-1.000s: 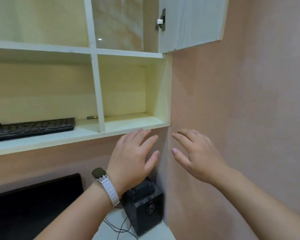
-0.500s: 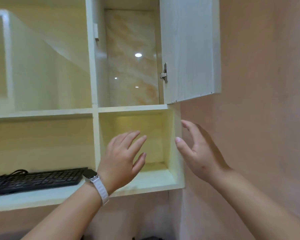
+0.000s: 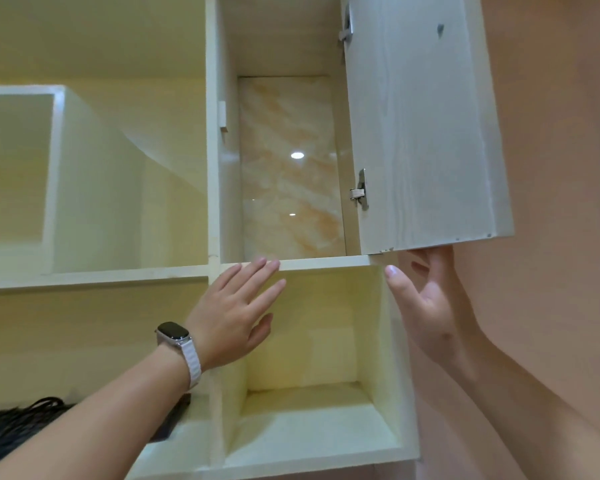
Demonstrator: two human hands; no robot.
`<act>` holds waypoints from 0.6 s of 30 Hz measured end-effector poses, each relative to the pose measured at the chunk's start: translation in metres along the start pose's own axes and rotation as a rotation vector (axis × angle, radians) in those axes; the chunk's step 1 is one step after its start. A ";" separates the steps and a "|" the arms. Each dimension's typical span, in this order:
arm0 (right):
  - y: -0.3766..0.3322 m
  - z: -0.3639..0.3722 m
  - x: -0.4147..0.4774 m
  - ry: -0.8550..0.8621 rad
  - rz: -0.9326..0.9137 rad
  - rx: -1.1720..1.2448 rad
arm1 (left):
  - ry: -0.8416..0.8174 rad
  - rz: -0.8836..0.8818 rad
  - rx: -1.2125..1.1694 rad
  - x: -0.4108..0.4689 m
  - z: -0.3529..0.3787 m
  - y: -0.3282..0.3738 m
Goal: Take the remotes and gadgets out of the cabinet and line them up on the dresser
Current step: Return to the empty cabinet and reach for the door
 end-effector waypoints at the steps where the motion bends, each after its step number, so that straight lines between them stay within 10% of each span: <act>1: 0.000 0.003 0.000 0.016 -0.016 -0.005 | 0.018 0.020 -0.002 -0.002 0.002 -0.002; 18: 0.026 0.077 0.007 0.047 -0.253 -0.385 | 0.213 0.039 -0.169 -0.006 0.009 -0.005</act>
Point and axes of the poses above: each hand's wrist, its own x-axis towards the middle knuckle, its own z-axis out of the palm, y = z × x, the point moved 2 cm from there along x, towards the middle knuckle, and after that the axes turned 1 degree about -x, right-handed, at the moved point
